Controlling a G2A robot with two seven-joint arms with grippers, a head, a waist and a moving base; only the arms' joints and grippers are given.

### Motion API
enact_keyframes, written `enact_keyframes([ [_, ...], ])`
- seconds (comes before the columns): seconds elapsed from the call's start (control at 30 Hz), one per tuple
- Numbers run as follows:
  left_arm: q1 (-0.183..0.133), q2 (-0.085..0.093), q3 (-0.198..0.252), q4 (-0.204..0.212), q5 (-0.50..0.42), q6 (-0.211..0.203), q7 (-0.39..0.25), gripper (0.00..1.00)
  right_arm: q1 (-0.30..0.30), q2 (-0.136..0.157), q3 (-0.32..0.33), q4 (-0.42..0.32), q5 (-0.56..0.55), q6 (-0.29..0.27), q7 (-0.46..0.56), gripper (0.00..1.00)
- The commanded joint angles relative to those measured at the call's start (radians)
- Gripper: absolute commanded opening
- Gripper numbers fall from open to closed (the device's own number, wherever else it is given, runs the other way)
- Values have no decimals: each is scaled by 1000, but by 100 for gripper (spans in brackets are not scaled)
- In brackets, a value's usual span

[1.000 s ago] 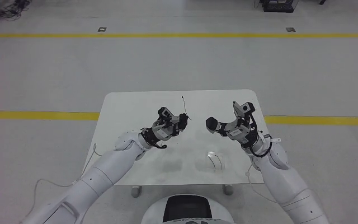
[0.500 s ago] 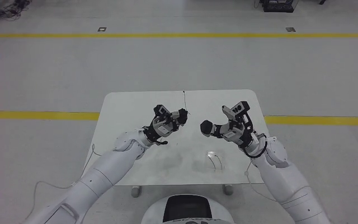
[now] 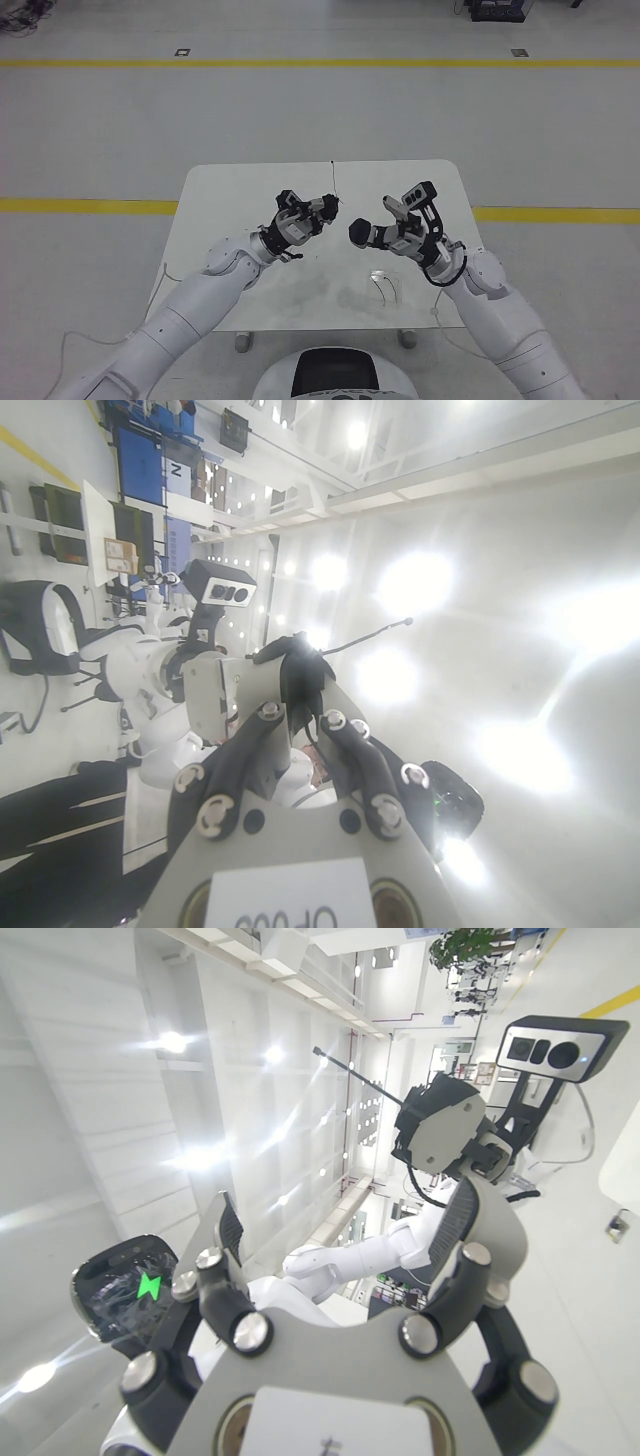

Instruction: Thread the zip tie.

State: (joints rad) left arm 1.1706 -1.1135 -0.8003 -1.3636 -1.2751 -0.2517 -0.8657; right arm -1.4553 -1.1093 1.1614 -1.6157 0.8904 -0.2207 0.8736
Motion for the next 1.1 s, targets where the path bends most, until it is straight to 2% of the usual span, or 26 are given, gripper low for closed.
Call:
enact_keyframes([
  [0.0, 12, -2, -10, -4, -34, 9, -10, 0, 4, -6, -9, 18, 49, -3, -1, 100],
  [0.17, 37, -5, -32, -16, -77, 32, -31, 0, 33, -19, -32, 70, 90, -15, 17, 100],
  [0.2, 39, -5, -35, -17, -75, 40, -44, 0, 41, -22, -38, 81, 93, -16, 24, 93],
  [0.23, 39, -5, -36, -17, -73, 41, -47, 0, 47, -24, -42, 90, 95, -17, 29, 81],
  [0.27, 39, -5, -36, -17, -73, 41, -47, 0, 53, -26, -47, 98, 98, -18, 32, 75],
  [0.33, 39, -5, -36, -17, -73, 41, -47, 0, 68, -32, -58, 116, 101, -20, 39, 50],
  [0.63, 39, -5, -36, -17, -73, 41, -47, 0, 129, -55, -102, 167, 104, -31, 70, 34],
  [1.07, 39, -5, -36, -17, -73, 41, -47, 0, 180, -76, -127, 242, 68, -29, 91, 20],
])
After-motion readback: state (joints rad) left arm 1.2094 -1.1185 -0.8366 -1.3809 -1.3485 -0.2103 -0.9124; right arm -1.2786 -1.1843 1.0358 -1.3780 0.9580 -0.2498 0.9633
